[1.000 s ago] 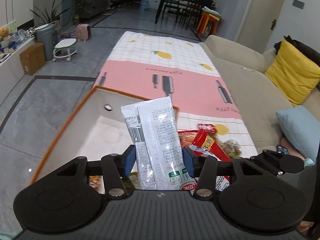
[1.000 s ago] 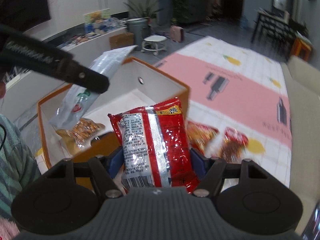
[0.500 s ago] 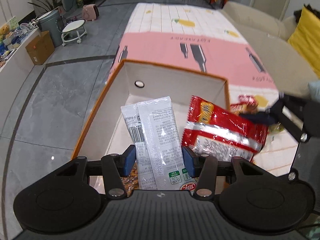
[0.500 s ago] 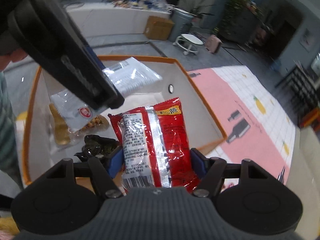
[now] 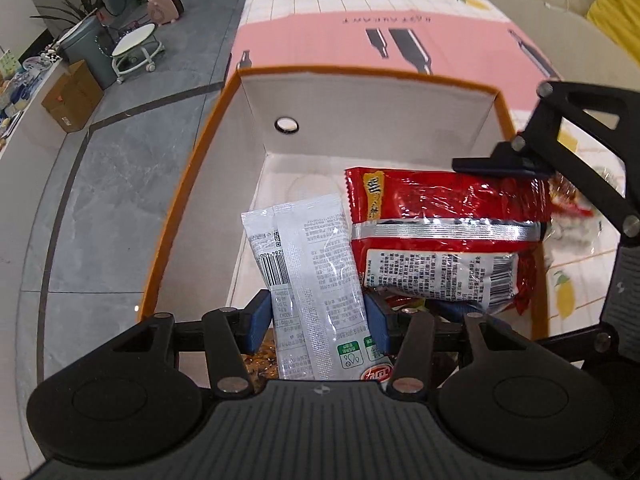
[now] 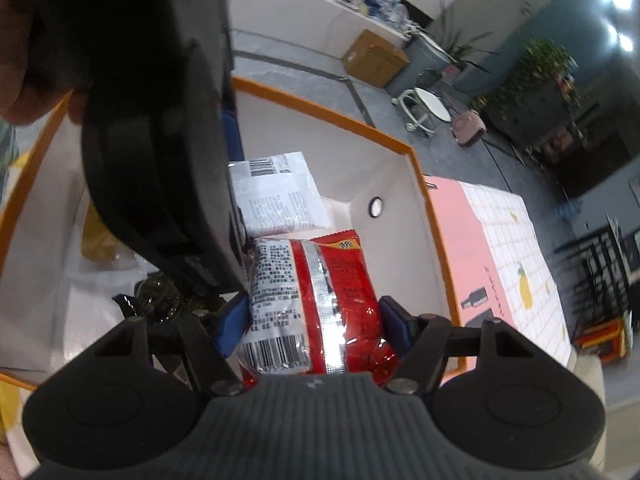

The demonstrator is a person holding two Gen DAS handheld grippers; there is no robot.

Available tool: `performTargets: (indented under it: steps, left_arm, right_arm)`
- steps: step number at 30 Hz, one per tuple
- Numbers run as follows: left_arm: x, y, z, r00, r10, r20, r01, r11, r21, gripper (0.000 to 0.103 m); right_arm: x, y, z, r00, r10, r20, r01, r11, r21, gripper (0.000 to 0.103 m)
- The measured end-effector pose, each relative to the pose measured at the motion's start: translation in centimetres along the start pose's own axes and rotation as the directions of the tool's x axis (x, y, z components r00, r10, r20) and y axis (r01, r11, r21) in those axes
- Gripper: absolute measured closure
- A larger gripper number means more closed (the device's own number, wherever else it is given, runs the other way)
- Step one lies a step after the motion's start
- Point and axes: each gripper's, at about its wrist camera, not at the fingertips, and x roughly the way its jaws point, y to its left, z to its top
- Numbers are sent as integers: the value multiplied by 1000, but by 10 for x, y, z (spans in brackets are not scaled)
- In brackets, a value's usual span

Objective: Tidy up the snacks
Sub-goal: 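Lower both packages into the box and open both grippers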

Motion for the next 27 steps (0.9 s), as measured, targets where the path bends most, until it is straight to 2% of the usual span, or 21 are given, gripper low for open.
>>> performTargets:
  steps: [7, 19, 27]
  left_arm:
    - [18, -1, -1, 999, 23, -48, -22, 999, 31, 46]
    - [34, -2, -6, 994, 36, -103, -33, 999, 29, 45]
    - [28, 3, -5, 996, 27, -85, -27, 1000, 12, 38]
  right_arm:
    - [22, 8, -2, 998, 32, -52, -35, 997, -68, 37]
    - [37, 1, 0, 991, 58, -117, -63, 997, -41, 36]
    - [38, -4, 0, 989, 71, -129, -73, 997, -8, 30]
